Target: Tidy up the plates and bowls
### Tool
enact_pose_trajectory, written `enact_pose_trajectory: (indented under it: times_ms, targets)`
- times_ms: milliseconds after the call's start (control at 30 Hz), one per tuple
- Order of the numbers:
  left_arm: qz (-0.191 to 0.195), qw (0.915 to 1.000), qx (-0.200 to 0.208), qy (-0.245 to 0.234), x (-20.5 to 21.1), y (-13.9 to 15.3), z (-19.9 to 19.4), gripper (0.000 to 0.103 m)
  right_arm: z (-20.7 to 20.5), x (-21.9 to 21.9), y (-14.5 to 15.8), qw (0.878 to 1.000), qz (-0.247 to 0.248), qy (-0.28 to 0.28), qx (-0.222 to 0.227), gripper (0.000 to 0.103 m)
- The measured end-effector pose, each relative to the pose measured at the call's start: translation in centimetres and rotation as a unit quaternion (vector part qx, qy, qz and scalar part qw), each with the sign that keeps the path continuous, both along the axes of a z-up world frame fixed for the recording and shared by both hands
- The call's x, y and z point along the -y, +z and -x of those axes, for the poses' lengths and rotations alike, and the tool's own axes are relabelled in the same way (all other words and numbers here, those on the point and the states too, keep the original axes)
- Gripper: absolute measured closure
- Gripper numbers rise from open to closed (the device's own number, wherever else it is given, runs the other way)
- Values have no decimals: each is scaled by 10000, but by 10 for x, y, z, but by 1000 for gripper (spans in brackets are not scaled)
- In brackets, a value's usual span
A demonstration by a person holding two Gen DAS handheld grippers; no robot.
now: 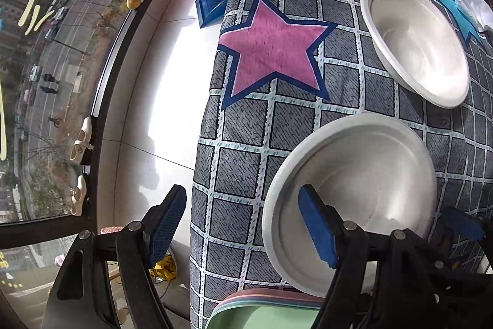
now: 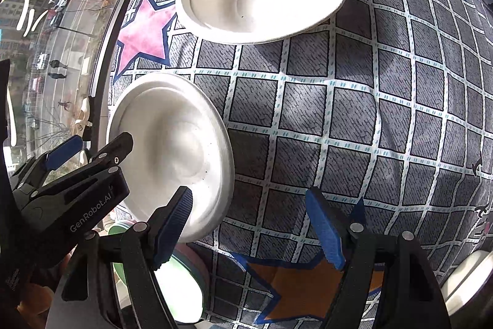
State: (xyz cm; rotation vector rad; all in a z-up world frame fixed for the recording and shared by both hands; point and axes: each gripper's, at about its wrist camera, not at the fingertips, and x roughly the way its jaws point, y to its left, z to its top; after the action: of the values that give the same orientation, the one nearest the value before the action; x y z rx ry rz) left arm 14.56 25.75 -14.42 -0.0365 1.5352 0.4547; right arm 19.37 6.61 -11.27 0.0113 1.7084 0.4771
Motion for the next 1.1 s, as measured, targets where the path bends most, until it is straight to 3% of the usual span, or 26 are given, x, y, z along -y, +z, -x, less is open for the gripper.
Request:
enact_pose_trajectory:
  times_ms: [67, 133, 167, 300, 467, 767, 1100]
  targets:
    - [35, 9999, -63, -108, 0, -6, -3, 25, 0, -3, -5, 10000, 20, -68, -29, 27]
    - [106, 9996, -94, -242, 2, -11, -6, 29, 2, -4, -8, 9999, 19, -138, -20, 43]
    - [184, 9993, -111, -311, 4, -13, -7, 37, 2, -5, -11, 9998, 43, -156, -63, 56]
    - [539, 9968, -181, -554, 14, -20, -10, 69, 6, -4, -18, 9982, -226, -469, -298, 69]
    - [562, 9940, -279, -893, 40, -18, -15, 72, 15, -1, -17, 9985, -160, -413, -326, 78]
    - [692, 9836, -434, -1611, 130, -18, -11, 73, 43, 63, -20, 9971, 45, -561, -516, 79]
    - [817, 9744, -813, -1930, 215, -28, 35, 72, 86, 126, -33, 9957, 290, -397, -790, 79]
